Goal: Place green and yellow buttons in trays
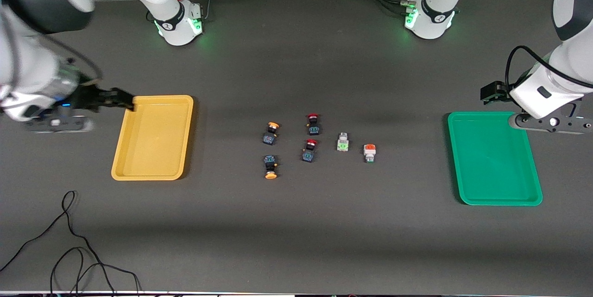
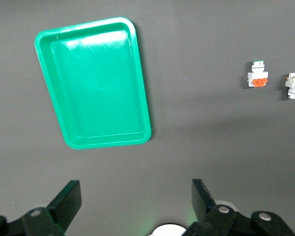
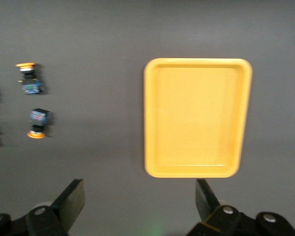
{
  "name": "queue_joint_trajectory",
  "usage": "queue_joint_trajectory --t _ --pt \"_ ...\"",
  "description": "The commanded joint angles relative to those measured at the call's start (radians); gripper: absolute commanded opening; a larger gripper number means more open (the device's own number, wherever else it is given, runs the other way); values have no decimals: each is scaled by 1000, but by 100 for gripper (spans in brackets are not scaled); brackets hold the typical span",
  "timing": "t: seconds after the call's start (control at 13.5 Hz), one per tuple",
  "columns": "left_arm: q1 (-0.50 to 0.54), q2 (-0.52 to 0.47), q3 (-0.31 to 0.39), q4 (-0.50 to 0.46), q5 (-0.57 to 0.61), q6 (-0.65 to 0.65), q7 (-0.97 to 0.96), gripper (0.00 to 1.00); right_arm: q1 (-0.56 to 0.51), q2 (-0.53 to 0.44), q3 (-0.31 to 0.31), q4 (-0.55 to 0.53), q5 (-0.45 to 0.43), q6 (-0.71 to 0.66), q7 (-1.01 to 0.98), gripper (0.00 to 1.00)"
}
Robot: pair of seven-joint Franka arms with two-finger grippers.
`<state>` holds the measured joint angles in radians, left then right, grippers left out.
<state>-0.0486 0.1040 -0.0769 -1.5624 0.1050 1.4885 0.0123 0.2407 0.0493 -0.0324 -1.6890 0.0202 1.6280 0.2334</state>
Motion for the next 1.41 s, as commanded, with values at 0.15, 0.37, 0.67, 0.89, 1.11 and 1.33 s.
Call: queue_joint_trajectory --t 0.15,0.37,0.67,0.89,1.11,1.33 --pt "7 5 6 24 -18 -19 52 100 256 -14 -11 -112 30 159 319 100" --pt "26 11 6 21 -25 -36 101 100 402 20 -11 -110 32 213 519 100" --pt "-5 37 -6 54 -62 -33 -52 98 502 40 -11 -113 30 239 613 100" --pt "-62 78 -32 65 -94 -4 -116 98 508 87 -12 -170 29 347 604 100" --pt "-112 159 -40 55 -128 131 -228 98 508 164 -12 -286 21 571 604 100" --pt "-161 252 -40 53 -126 237 -287 99 509 286 -15 -294 20 712 607 100"
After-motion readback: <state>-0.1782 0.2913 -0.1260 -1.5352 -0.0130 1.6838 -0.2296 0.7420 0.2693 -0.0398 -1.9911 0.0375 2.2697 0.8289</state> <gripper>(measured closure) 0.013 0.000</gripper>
